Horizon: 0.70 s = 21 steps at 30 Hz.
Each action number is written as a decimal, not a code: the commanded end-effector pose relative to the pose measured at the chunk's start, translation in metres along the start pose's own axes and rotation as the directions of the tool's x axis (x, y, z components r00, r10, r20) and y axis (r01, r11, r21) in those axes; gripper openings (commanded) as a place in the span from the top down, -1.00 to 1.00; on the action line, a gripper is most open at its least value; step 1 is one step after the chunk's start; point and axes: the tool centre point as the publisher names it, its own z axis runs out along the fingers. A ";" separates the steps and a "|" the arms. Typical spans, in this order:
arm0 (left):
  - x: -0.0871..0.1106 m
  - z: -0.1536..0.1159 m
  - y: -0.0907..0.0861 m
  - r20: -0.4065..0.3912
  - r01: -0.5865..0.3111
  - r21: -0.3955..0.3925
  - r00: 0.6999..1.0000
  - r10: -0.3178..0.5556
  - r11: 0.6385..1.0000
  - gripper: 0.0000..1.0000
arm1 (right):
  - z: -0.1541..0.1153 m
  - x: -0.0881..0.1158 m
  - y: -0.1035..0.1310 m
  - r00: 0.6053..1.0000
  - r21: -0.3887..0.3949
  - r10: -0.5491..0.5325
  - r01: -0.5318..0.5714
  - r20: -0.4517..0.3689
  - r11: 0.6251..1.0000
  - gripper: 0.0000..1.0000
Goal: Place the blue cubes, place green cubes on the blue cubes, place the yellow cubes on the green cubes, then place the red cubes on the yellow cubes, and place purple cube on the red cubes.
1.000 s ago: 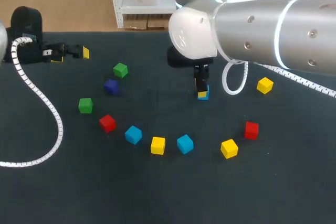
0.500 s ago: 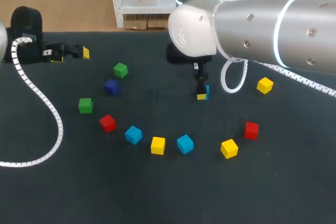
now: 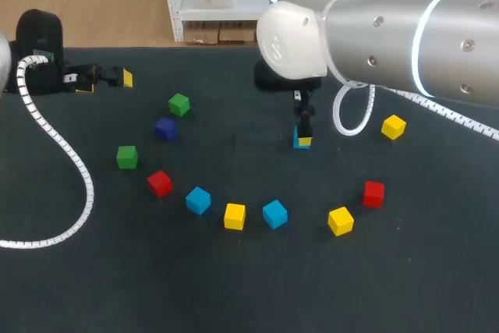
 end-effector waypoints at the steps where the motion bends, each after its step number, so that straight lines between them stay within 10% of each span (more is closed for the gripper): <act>1: 0.000 0.000 0.000 0.000 0.000 0.000 1.000 0.000 1.000 -1.00 | 0.002 -0.002 0.000 1.000 -0.002 -0.009 0.009 -0.004 1.000 -1.00; 8: 0.000 0.000 0.000 0.000 0.000 0.000 1.000 0.000 1.000 -1.00 | 0.003 -0.004 0.003 1.000 0.004 -0.027 0.027 -0.015 1.000 0.24; 19: 0.000 0.000 0.000 0.000 0.000 0.000 1.000 0.000 1.000 -1.00 | 0.003 -0.003 0.004 0.999 -0.002 -0.038 0.038 -0.021 0.999 0.70; 21: 0.000 0.000 0.000 0.000 0.000 0.000 1.000 0.000 1.000 -1.00 | 0.003 -0.003 0.004 0.999 -0.005 -0.039 0.039 -0.019 0.999 0.54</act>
